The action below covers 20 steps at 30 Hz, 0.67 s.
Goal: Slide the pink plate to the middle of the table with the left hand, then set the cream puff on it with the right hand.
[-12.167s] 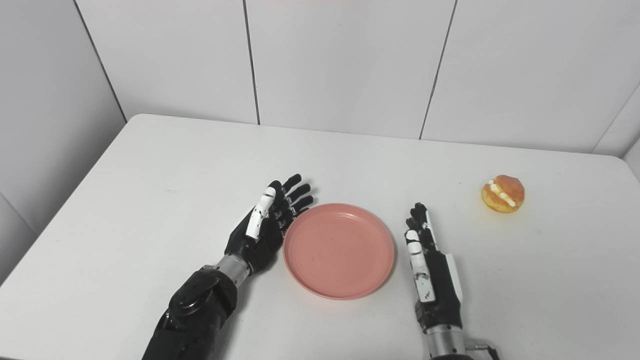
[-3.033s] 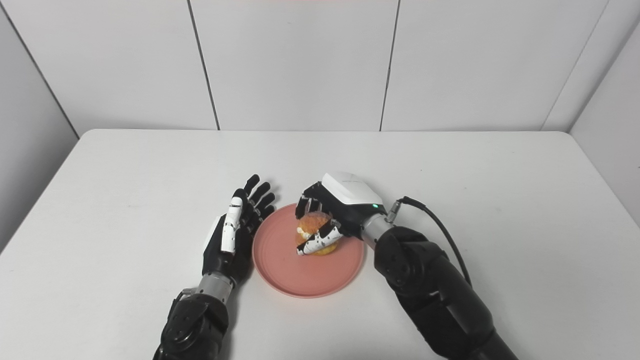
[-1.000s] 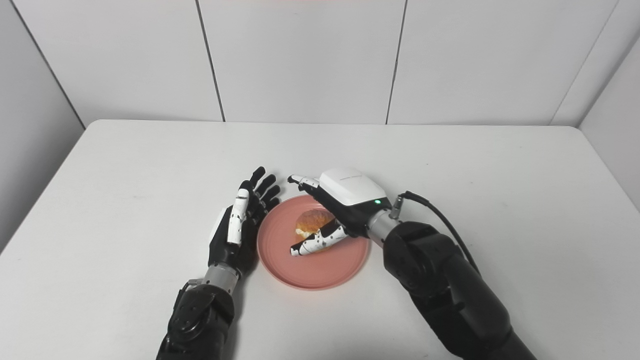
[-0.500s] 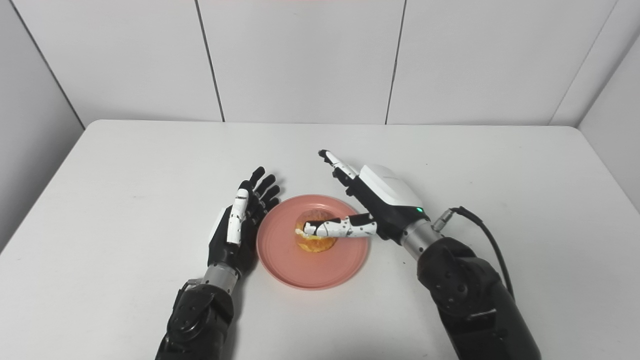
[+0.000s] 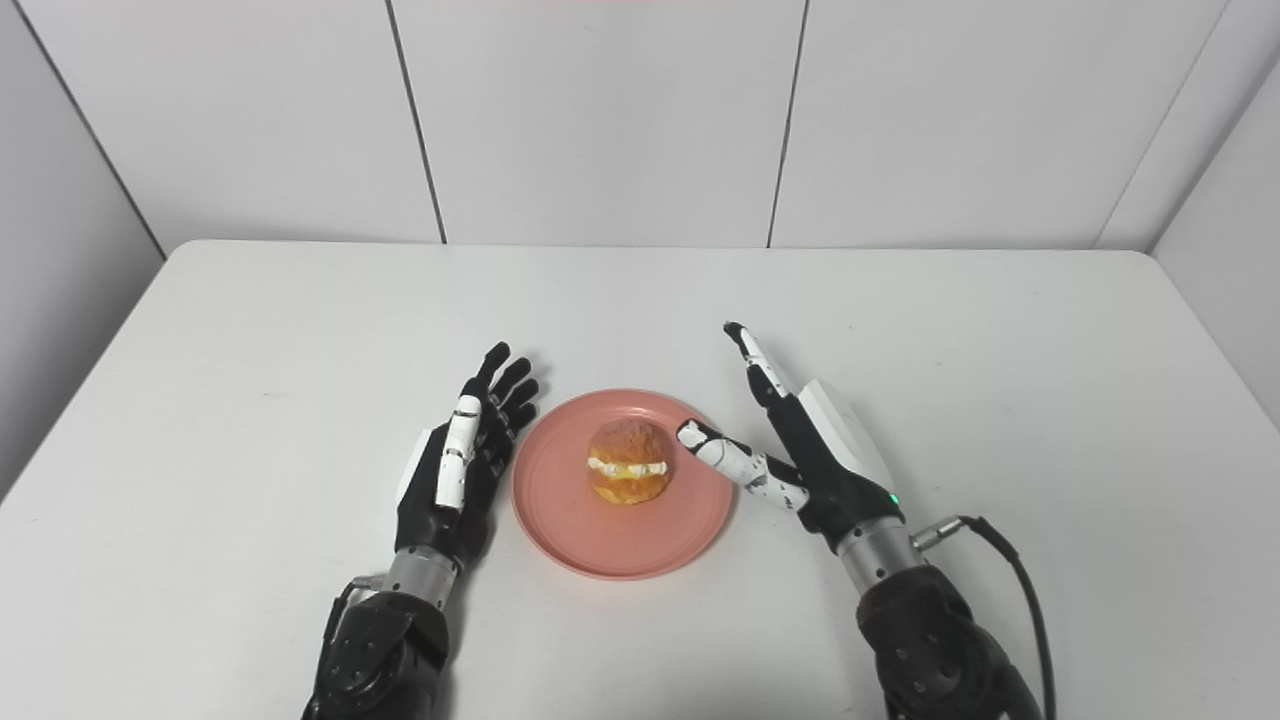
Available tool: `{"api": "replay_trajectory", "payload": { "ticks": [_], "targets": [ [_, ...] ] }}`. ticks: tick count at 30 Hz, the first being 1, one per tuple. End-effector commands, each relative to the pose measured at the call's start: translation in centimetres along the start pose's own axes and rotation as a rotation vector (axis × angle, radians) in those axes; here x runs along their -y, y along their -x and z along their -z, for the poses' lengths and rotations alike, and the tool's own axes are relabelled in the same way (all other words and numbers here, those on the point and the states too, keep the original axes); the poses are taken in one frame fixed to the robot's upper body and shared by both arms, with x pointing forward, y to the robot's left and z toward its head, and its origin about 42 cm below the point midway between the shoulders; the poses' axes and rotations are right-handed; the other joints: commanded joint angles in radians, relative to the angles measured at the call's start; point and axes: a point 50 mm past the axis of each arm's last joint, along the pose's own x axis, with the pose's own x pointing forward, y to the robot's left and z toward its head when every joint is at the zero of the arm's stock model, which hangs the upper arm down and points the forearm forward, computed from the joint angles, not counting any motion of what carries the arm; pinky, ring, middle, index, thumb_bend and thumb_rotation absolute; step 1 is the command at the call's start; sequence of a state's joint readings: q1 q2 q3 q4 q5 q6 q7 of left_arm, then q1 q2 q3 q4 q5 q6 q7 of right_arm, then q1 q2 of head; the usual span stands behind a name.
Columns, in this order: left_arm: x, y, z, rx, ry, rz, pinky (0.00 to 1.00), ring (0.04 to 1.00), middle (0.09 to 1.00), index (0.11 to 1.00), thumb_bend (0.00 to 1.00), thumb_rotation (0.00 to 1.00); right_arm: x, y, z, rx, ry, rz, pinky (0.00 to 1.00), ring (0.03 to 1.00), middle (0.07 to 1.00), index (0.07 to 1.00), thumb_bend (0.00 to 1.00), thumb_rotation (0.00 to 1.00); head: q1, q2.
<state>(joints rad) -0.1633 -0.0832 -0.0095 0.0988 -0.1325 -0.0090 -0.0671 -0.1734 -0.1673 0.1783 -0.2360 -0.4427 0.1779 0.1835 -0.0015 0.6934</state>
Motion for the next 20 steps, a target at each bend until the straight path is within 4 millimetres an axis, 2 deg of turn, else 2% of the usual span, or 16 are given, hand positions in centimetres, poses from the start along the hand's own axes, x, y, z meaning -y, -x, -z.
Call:
{"api": "replay_trajectory", "payload": {
  "ticks": [1, 6, 11, 15, 20],
  "targets": [
    [-1.2, 1.5, 1.8, -0.069, -0.001, -0.046, 1.0, 0.994, 0.99, 0.976, 0.46, 1.0, 0.6, -0.1, -0.9, 0.075, -0.009, 0.063, 0.92, 0.978, 1.0, 1.0, 0.84, 1.0, 0.001, 0.001],
    [-1.8, 2.5, 1.9, -0.052, -0.029, -0.048, 1.0, 0.997, 0.992, 0.978, 0.44, 1.0, -0.5, 0.9, 0.8, 0.031, -0.103, 0.099, 0.95, 0.99, 1.0, 1.0, 0.77, 1.0, 0.003, 0.004],
    [-2.4, 3.3, 1.7, -0.04, -0.045, -0.054, 1.0, 0.99, 0.998, 0.978, 0.44, 1.0, -1.4, 1.3, 2.1, 0.0, -0.262, 0.122, 0.93, 0.987, 1.0, 1.0, 0.72, 1.0, 0.003, 0.005],
    [-2.7, 4.0, 1.6, -0.038, -0.057, -0.057, 1.0, 0.989, 0.999, 0.988, 0.44, 1.0, -2.1, 1.3, 2.7, 0.001, -0.358, 0.124, 0.99, 0.999, 1.0, 1.0, 0.66, 1.0, 0.001, 0.007],
    [-3.1, 5.0, 1.3, -0.045, -0.072, -0.054, 1.0, 0.986, 0.99, 0.979, 0.44, 1.0, -2.8, 1.6, 3.3, 0.003, -0.435, 0.133, 1.0, 1.0, 1.0, 1.0, 0.6, 1.0, -0.001, 0.01]
  ]
}}
